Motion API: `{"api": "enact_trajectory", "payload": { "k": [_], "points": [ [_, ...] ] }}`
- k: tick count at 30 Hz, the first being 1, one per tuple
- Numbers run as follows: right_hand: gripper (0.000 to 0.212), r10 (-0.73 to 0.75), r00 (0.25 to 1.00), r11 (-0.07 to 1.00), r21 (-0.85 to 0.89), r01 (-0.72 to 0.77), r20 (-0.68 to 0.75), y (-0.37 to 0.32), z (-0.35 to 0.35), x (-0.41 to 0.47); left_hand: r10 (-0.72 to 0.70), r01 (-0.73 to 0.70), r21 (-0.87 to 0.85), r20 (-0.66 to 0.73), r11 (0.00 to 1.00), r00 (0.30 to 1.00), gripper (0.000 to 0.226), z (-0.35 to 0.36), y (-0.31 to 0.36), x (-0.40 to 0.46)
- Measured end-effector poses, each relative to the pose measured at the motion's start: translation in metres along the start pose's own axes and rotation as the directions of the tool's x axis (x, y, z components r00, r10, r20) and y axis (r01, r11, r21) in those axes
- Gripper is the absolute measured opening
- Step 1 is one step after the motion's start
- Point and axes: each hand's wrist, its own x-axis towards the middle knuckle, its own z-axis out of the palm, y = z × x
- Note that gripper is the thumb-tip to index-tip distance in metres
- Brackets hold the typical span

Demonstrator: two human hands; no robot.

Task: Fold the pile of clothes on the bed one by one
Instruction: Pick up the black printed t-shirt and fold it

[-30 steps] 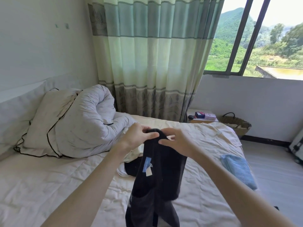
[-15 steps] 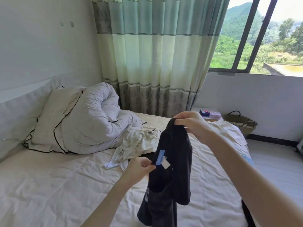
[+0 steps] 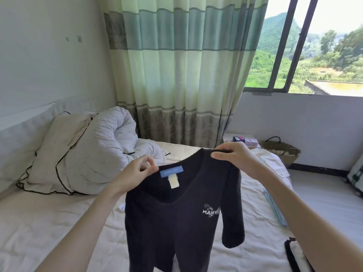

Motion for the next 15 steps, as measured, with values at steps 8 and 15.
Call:
{"api": "enact_trajectory", "payload": {
  "k": [8,15],
  "points": [
    [0.010,-0.278,0.908,0.959,-0.145,0.244,-0.313,0.007,0.005,0.000,-0.077,0.039,0.305,0.110,0.951,0.991,0.022,-0.021,-0.007,-0.020],
    [0.006,-0.492,0.810,0.843,-0.405,0.353,-0.319,-0.001,-0.003,-0.003,0.038,-0.055,-0.092,-0.172,0.994,0.984,0.017,-0.030,0.014,-0.028]
  ]
}}
